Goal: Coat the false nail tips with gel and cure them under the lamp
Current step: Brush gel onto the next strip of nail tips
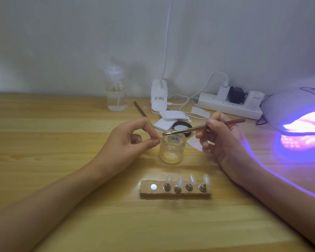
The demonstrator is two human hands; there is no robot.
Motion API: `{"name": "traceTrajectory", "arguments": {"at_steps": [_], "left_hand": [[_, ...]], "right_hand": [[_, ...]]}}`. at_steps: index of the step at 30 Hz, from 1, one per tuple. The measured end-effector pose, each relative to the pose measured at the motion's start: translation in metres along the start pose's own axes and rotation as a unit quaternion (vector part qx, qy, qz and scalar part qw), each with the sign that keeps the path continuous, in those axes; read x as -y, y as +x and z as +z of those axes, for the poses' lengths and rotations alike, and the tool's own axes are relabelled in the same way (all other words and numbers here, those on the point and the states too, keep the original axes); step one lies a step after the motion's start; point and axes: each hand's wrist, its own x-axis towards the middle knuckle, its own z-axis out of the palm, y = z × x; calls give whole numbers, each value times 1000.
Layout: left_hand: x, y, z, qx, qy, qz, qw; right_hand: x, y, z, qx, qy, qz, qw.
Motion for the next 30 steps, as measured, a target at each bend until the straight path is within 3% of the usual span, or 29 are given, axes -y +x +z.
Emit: {"name": "traceTrajectory", "arguments": {"at_steps": [30], "left_hand": [[-6, -2, 1, -12, -8, -30, 999]], "right_hand": [[0, -3, 1, -47, -29, -43, 998]]}}
